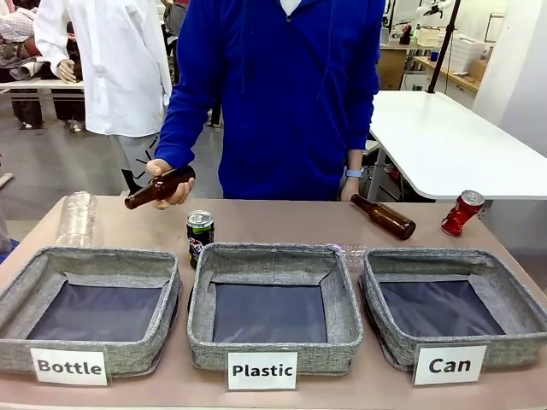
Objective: Sort the can waste into the basket.
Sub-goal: Pick up the can waste from the table and place it in the right Fabric basket.
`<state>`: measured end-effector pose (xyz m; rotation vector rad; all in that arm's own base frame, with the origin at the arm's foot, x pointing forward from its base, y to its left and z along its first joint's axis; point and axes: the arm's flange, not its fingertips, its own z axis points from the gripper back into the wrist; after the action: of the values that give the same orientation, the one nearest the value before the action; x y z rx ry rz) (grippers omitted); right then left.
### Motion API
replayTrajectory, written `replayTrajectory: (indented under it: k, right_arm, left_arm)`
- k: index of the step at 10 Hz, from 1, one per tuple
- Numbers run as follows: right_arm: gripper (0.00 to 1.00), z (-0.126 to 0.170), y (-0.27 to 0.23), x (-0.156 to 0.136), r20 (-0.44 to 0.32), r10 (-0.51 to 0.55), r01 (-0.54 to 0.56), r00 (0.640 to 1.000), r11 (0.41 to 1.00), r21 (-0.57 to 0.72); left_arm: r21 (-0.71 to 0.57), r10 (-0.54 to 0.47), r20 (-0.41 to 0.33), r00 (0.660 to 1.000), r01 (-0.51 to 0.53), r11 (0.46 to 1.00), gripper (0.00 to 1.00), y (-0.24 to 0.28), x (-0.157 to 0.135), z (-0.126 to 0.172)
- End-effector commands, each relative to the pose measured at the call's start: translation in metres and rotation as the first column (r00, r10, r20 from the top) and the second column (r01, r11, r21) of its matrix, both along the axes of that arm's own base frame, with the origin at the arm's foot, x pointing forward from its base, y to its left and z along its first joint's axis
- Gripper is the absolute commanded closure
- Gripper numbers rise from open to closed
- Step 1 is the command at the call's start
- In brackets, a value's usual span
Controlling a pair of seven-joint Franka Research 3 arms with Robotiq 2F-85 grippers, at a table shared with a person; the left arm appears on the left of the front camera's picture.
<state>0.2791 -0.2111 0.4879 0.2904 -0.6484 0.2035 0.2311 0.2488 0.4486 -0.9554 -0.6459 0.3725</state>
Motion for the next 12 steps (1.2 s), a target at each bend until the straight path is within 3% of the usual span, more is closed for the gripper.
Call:
replayTrajectory:
  k: [1,2,3,4,5,6,7,8,11,12]
  right_arm:
    - [0.00,-0.024,0.034,0.023,0.174,0.005,0.069,0.985,0.908,-0.414]
    - [0.00,-0.021,0.041,0.028,0.183,0.006,0.078,0.983,0.892,-0.444]
    - [0.00,-0.015,0.042,0.028,0.131,-0.024,0.067,0.991,0.940,-0.335]
    - [0.00,0.024,0.022,0.044,0.126,0.040,0.001,0.991,0.951,-0.309]
    - [0.00,0.024,0.022,0.044,0.126,0.040,0.001,0.991,0.951,-0.309]
    - [0.00,0.027,0.026,0.055,0.152,0.043,0.017,0.987,0.928,-0.372]
    - [0.00,0.009,0.017,0.060,0.101,0.143,-0.096,0.985,0.923,-0.372]
    - [0.00,-0.015,0.015,0.079,0.112,0.268,-0.216,0.957,0.913,-0.346]
    - [0.00,-0.077,0.023,0.122,0.215,0.464,-0.360,0.859,0.847,-0.390]
    - [0.00,-0.097,0.028,0.136,0.248,0.494,-0.358,0.834,0.825,-0.438]
  left_arm:
    - [-0.002,-0.009,0.031,0.999,0.009,1.000,0.00,0.002,0.002,0.001]
    - [-0.002,-0.009,0.031,0.999,0.009,1.000,0.00,0.002,0.002,0.001]
    - [-0.002,-0.009,0.031,0.999,0.009,1.000,0.00,0.002,0.002,0.001]
    - [-0.002,-0.009,0.031,0.999,0.009,1.000,0.00,0.002,0.002,0.001]
    - [-0.003,-0.002,0.004,1.000,0.002,1.000,0.00,0.000,0.000,0.001]
    - [0.015,0.001,0.034,0.999,-0.002,1.000,0.00,0.031,-0.018,0.030]
    - [0.042,-0.014,0.066,0.998,0.011,0.999,0.00,0.049,-0.039,0.048]
    - [-0.010,-0.047,0.076,0.996,0.047,0.999,0.00,0.052,-0.056,0.058]
    - [-0.041,-0.093,0.059,0.994,0.095,0.995,0.00,0.035,-0.071,0.055]
    - [-0.041,-0.108,0.058,0.992,0.110,0.993,0.00,0.030,-0.069,0.053]
